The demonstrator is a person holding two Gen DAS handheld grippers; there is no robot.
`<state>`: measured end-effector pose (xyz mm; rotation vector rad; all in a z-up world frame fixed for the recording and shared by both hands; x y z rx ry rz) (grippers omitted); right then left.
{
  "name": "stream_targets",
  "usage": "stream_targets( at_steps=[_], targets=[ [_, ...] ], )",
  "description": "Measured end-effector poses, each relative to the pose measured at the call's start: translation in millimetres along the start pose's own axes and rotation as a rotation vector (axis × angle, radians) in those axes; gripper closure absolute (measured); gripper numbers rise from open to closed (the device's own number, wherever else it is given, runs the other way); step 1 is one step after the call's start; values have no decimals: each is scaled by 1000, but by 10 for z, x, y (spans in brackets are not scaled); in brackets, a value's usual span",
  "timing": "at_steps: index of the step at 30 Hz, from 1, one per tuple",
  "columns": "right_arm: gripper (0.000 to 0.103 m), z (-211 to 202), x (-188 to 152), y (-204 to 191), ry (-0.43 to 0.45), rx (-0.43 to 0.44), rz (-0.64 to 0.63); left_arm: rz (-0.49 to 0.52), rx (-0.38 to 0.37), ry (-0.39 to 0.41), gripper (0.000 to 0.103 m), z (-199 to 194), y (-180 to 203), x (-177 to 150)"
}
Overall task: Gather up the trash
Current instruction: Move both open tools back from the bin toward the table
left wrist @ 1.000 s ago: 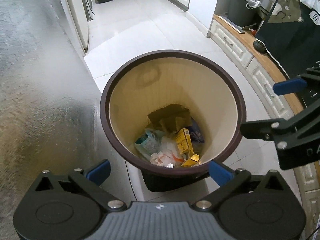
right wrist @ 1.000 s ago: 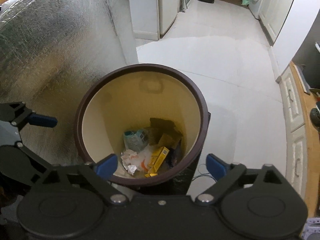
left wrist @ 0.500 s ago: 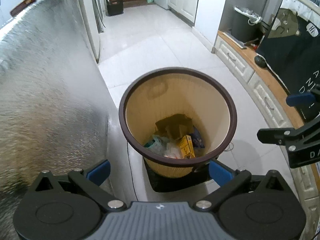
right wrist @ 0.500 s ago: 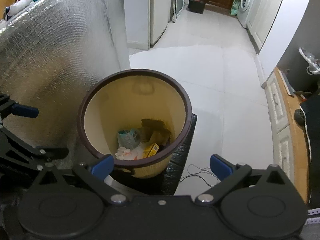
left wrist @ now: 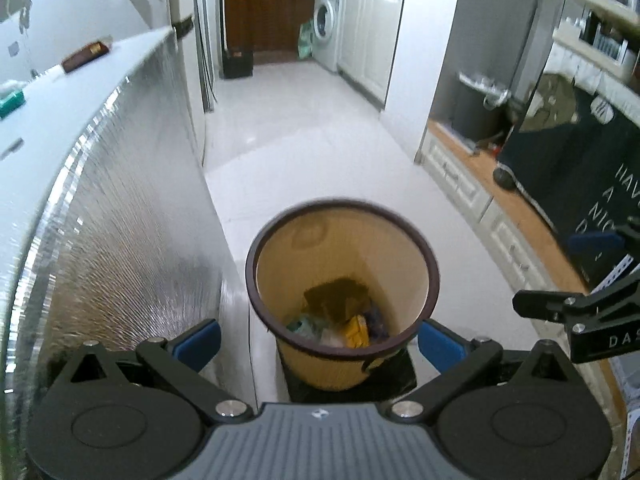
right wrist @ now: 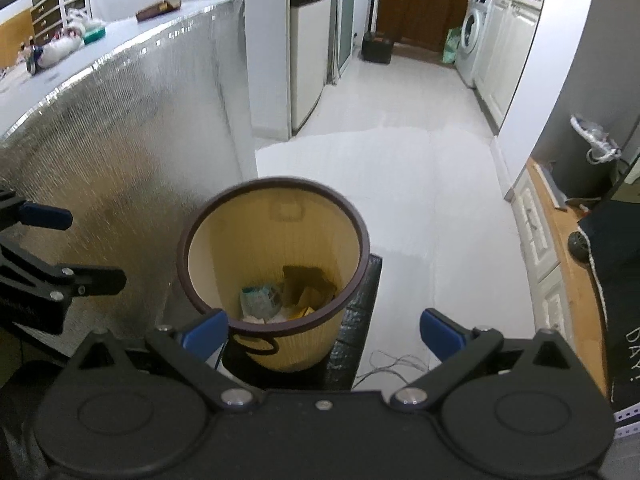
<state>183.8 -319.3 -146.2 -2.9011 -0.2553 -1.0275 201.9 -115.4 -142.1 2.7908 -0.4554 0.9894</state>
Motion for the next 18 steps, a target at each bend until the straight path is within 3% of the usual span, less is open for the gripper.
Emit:
stream_targets(
  at_steps=[11,18],
  targets=[
    [0,-571,111,-83,151,11,29,15,-16,162,0,-650,25,170],
    [0,-877,287,-278,271,14,25,17,17,277,0,-1093,-96,289]
  ],
)
Point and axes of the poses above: each gripper's, at about its wrist camera, not at the fingertips, and z roughly the way its jaws point, y to its right, x to its top, the point moved 2 cm from there along z, roughly the way its jaws point, and after that the axes turned 1 degree about z, right-handed, at the moved point
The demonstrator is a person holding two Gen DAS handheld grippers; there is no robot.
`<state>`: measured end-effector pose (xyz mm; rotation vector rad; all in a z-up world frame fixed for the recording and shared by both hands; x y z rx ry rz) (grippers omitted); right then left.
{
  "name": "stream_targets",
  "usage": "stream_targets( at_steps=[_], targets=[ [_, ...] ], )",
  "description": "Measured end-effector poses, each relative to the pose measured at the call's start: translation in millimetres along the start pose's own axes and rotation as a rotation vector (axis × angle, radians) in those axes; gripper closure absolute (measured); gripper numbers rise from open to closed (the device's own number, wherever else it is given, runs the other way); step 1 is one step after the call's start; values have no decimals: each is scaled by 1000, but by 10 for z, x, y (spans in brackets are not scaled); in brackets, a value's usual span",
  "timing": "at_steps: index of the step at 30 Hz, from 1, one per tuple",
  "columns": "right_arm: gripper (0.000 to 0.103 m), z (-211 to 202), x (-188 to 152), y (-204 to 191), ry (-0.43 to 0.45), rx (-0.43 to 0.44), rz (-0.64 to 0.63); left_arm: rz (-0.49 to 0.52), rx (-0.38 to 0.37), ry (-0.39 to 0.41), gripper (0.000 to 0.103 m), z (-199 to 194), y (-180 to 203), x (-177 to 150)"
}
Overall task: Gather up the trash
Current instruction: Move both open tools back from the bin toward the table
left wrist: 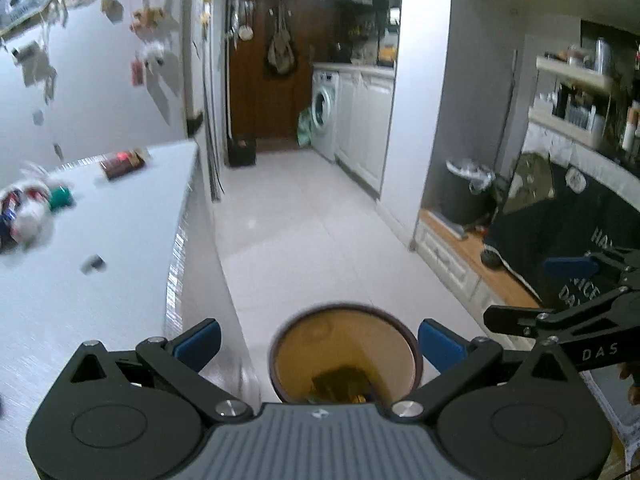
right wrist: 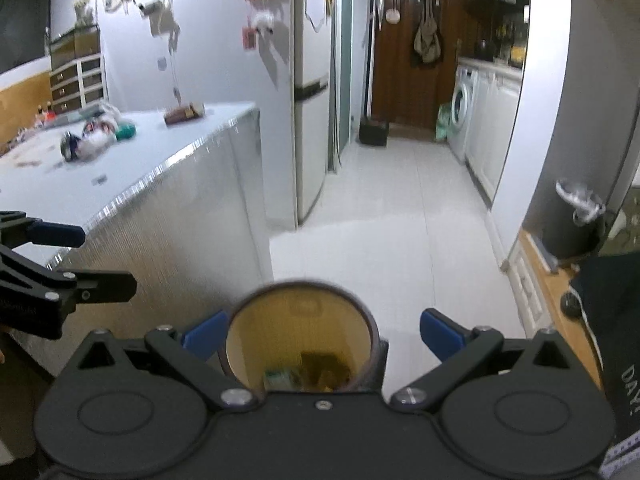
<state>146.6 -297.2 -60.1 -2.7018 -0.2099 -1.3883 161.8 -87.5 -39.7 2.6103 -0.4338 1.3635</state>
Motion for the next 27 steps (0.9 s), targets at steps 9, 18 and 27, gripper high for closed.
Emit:
stream_targets(
  at_steps=[9,18,27],
  targets=[
    [0,-121,418,-362,147,63,17,-35,92,105,0,-406,-476,216],
    [0,-30,851,-825,272,154,47,-101,239,177,0,-742,-1274,361],
    [0,136,1355,-1318,335,209,69,-179,386,250,0,-979,-2223,618]
  ],
)
Point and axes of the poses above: each gripper's, at about its wrist camera, not at the fingertips, and z roughly the way its jaws point, y to its right, x to its top, the point moved 2 cm from there along z, roughly the way its jaws point, and after that the axes turned 1 degree about z, right-handed, at the moved point
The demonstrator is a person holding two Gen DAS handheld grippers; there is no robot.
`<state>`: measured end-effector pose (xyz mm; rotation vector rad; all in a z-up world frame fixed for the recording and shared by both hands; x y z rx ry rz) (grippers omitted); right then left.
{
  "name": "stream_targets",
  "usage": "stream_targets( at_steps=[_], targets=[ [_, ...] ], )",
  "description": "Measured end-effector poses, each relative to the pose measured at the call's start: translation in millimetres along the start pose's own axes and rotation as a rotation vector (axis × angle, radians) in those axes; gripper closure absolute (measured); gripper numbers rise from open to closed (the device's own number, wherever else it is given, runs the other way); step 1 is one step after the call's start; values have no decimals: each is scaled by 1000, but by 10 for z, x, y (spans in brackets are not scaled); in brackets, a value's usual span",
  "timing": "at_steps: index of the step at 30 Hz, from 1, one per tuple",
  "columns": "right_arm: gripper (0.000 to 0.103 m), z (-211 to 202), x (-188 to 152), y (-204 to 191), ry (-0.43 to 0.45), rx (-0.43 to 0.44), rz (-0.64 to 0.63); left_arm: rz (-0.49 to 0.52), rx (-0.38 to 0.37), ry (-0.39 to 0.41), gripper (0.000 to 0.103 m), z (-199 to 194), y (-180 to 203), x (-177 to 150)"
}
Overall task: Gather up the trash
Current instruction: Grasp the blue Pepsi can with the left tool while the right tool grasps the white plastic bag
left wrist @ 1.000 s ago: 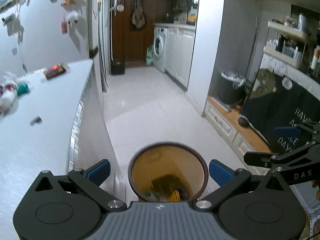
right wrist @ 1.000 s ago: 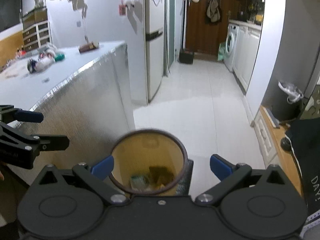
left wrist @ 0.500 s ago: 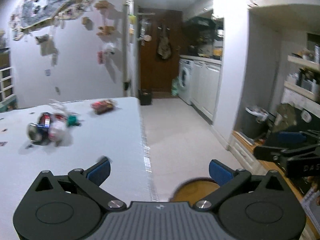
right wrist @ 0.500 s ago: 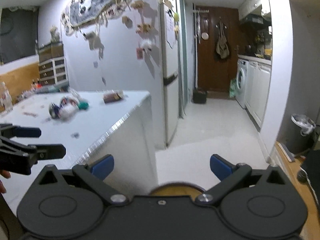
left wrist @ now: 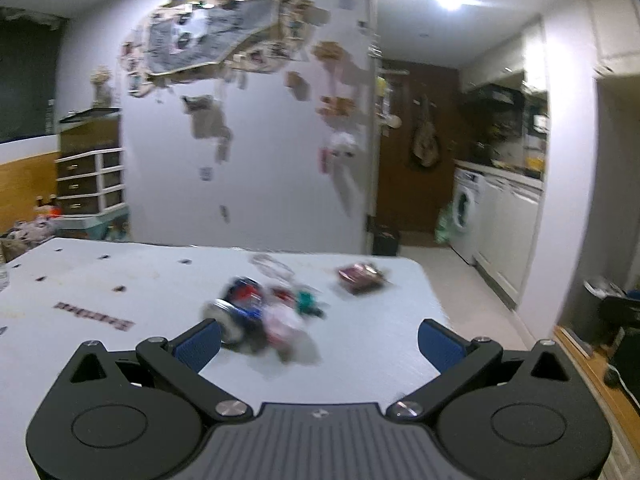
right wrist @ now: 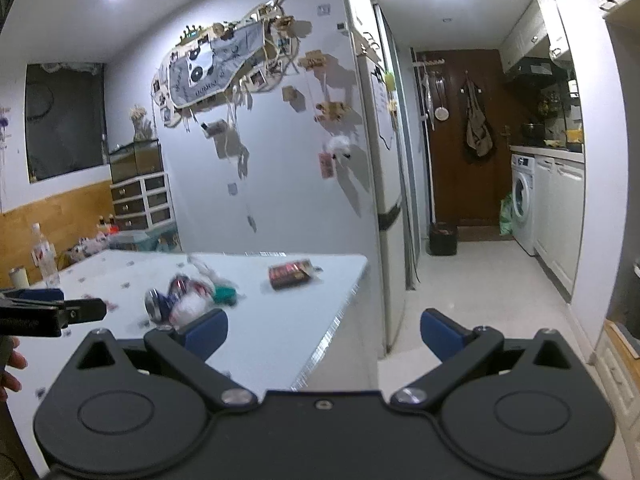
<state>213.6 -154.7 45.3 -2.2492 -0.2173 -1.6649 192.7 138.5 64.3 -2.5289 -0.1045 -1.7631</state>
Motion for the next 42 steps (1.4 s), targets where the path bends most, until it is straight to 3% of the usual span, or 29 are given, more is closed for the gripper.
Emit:
stream_targets(
  at_steps=[9,16,24,34,37,42],
  targets=[
    [0,660,401,-552,32,31,53,-79,78,-18,0,569,-722,366],
    [0,1317,480,-928,-23,54,75,-106,78,-54,0,1177,-1062,436],
    [0,1952,175,-1352,-107,88,43,-178,100,-110,0,1896,-1239,269],
    [13,2622,-235,-1694,-235,116,66,-274,83,-58,0,2128,-1296,55],
    [20,2845,-317,-1745,-274,119,123,-255,61,-18,0,2065,-1280,79],
    [31,3063,-488,-1866,-313,115,140,-131,3,16,1,2055,-1203,50]
  ],
)
Point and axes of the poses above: each gripper's, at about its wrist camera, not at the fingertips, and z roughly the way its jaws point, y to its right, x to its top, the point moved 2 cm from there along z, roughly the way its jaws point, and after that the axes turned 1 degree about z, right-handed, at the moved point
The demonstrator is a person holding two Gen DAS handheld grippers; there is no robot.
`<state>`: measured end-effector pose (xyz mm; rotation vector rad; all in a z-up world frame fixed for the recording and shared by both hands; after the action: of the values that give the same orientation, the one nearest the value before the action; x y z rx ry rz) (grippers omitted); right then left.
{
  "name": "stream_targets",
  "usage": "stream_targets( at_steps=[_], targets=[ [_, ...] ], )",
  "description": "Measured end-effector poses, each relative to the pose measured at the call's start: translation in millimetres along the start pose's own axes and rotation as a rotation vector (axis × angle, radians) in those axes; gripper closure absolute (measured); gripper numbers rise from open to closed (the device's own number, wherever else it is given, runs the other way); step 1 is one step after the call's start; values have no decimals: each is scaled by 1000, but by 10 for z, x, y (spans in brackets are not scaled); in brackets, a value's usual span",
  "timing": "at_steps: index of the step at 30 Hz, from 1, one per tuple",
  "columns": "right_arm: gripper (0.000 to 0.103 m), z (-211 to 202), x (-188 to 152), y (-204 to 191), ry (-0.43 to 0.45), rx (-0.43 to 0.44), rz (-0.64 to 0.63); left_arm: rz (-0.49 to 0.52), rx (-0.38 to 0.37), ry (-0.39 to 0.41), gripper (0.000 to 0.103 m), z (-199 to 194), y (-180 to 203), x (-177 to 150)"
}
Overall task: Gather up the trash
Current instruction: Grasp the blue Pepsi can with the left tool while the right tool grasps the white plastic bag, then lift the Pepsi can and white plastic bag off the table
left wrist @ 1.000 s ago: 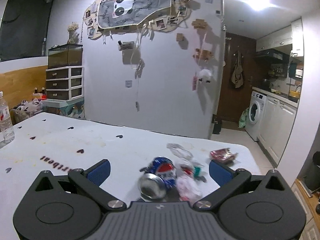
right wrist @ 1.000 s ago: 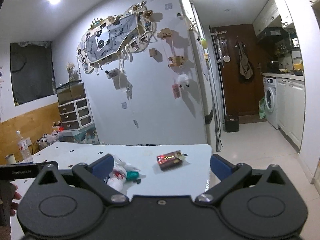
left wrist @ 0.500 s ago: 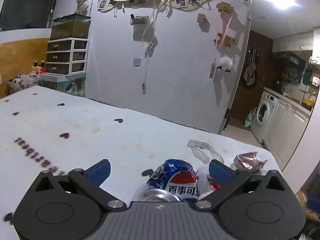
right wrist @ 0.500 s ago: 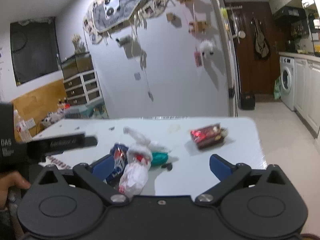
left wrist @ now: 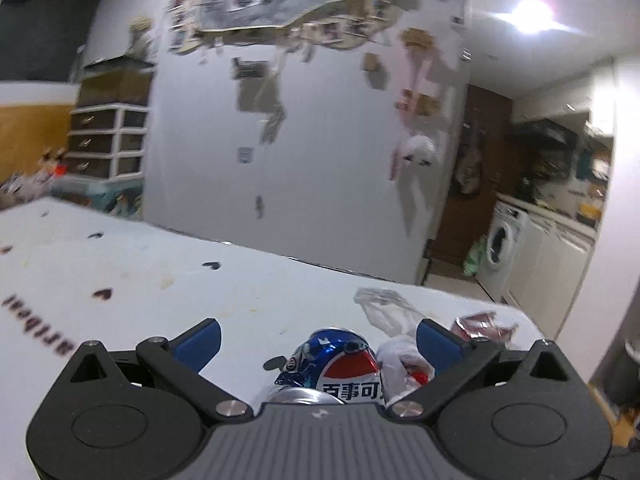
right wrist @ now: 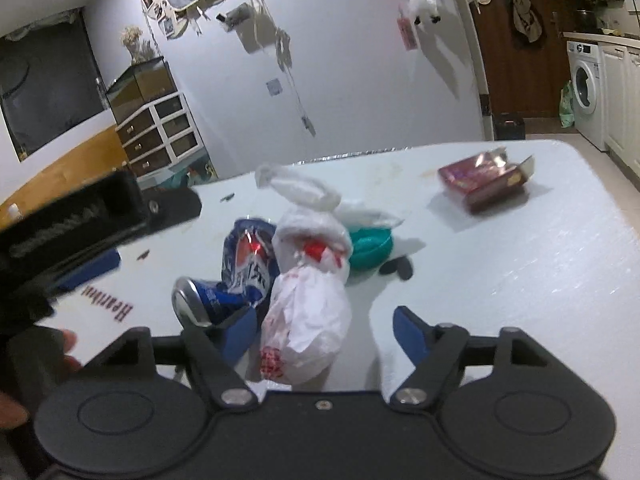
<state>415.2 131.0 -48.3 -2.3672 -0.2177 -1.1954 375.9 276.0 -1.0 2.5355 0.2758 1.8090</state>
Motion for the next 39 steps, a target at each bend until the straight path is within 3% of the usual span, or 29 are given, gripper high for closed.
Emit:
stream_targets(
  at_steps=[2,4,10,19,23,29,33,39],
  targets=[
    [39,54,-63,-16,0,5,2,5,-7,-15,7,61,-18,-5],
    [61,44,-53,-37,1,6,-8,-6,-23,-32,9,126,-50,-4],
    [72,17,-74,18,-6,32,16,-40,-60,-93,16,281,-129,-74],
    [76,-70,-88,83,6,37,35,-106,-89,-160,17,439,-241,-187],
    [76,-168,-59,117,61,34,30,-186,-69,-179,17,494,-397,-215],
    [77,-304,-14,-57,160,113,-61,-271,-52,-180,17,516,-584,-219],
    [77,-179,-18,-191,117,127,-124,-334,-75,-191,18,556,-682,-244],
    [77,-58,-57,-187,37,110,-122,-363,-82,-184,24,625,-742,-259]
  ],
)
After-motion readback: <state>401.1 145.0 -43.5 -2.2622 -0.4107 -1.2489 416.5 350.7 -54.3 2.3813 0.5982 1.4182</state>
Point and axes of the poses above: each gripper's, at about its wrist camera, not at the fingertips, and z roughly the way its jaws point, y to its right, x to its top, the point moved 2 cm from there along z, roughly the way its jaws point, and after that the axes turned 1 degree about z, right-handed, at the moved point
